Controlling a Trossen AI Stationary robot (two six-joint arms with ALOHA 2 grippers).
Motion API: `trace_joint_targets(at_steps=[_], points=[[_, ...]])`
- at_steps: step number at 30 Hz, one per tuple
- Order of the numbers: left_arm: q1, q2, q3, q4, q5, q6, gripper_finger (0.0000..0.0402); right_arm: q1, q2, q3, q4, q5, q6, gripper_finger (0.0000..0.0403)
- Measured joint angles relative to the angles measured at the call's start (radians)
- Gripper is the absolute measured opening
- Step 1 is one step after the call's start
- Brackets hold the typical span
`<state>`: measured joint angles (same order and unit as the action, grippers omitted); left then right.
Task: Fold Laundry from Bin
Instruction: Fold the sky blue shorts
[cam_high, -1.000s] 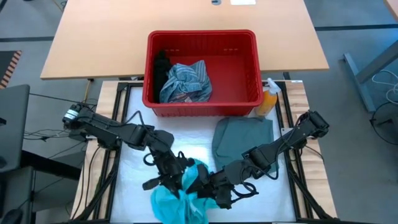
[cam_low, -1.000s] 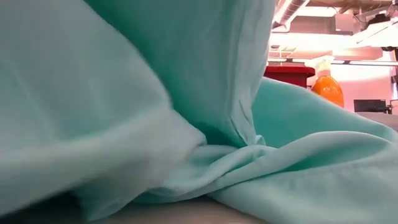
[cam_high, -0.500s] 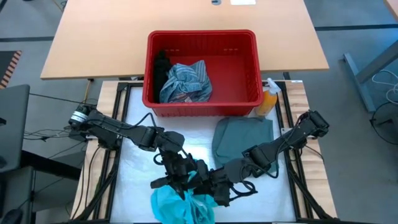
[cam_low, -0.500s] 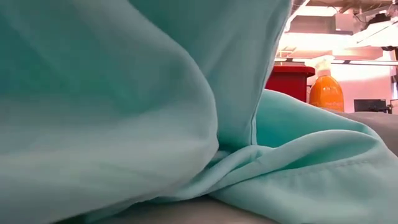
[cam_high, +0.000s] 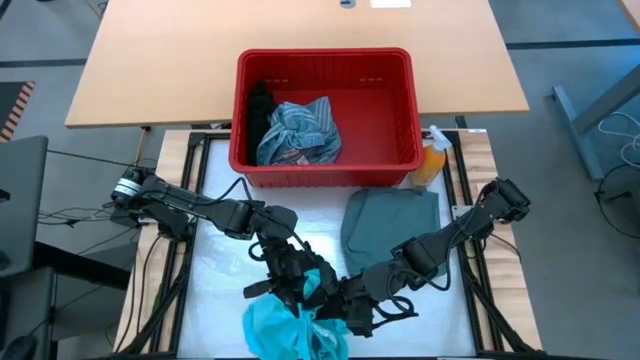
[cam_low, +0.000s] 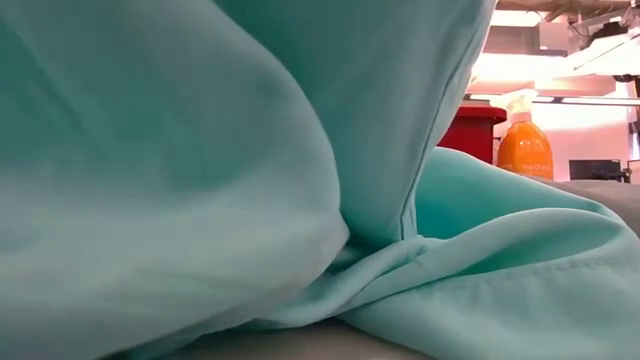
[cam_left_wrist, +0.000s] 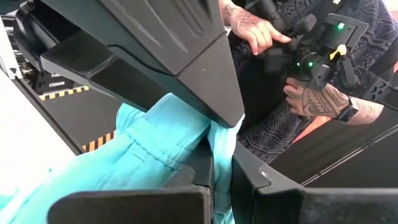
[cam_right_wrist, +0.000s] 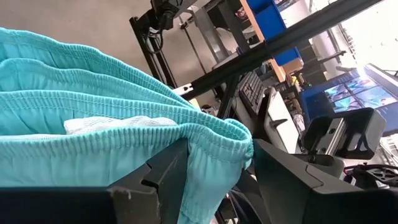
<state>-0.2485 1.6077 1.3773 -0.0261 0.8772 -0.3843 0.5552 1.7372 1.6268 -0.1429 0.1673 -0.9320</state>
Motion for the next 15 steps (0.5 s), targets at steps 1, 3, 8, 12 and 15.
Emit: trace_joint_targets(at_steps=[1, 3, 8, 12, 15], points=[[0.000, 0.000, 0.000, 0.000, 0.000, -0.003, 0.0004, 0.000, 0.000, 0.000, 0.000, 0.000, 0.000, 0.0209], [0.000, 0.000, 0.000, -0.001, 0.003, -0.014, 0.0004, 0.001, 0.000, 0.000, 0.000, 0.000, 0.000, 0.0209], [0.000, 0.000, 0.000, -0.012, 0.009, -0.053, 0.0004, 0.004, 0.000, 0.000, 0.000, -0.005, -0.025, 0.0199], [0.000, 0.000, 0.000, -0.017, -0.049, -0.102, 0.0007, 0.008, 0.000, 0.000, 0.013, -0.015, -0.042, 0.0186], [0.002, 0.000, 0.000, -0.019, -0.050, -0.109, 0.0020, 0.008, 0.000, 0.000, 0.012, -0.021, -0.038, 0.0183]])
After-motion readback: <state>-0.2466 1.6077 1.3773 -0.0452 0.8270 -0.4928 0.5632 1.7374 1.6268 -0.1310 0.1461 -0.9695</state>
